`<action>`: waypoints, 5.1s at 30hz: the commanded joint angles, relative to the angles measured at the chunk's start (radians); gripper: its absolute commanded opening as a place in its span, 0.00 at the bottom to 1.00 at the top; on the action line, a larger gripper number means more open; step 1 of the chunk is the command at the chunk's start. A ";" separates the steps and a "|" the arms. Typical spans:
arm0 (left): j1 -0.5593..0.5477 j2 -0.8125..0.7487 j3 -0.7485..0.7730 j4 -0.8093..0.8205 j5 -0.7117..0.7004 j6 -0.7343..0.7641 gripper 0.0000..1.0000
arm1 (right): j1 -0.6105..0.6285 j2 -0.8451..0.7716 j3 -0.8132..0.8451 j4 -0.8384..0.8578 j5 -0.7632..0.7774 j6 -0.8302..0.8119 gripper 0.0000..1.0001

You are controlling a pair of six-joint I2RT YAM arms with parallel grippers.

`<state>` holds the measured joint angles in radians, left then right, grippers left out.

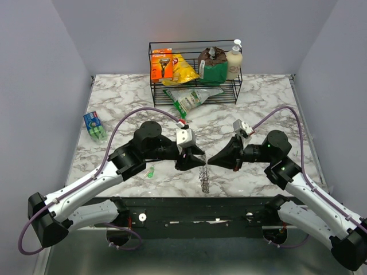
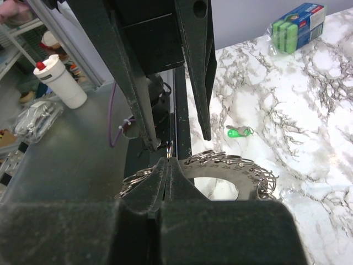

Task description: Put the keys on the keyring

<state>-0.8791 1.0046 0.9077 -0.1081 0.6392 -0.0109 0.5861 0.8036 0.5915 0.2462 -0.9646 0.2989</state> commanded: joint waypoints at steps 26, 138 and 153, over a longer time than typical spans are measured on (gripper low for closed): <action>0.019 -0.104 -0.115 0.341 0.105 -0.127 0.57 | 0.004 -0.103 -0.113 0.479 0.078 0.198 0.01; 0.017 0.081 0.206 -0.268 0.082 0.126 0.00 | 0.004 0.117 0.096 0.016 -0.046 -0.092 0.40; 0.017 0.085 0.203 -0.236 0.068 0.118 0.00 | 0.004 0.123 0.085 0.036 -0.042 -0.089 0.01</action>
<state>-0.8566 1.0950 1.0771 -0.4137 0.6815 0.1165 0.5884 0.9356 0.6685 0.2417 -1.0222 0.2089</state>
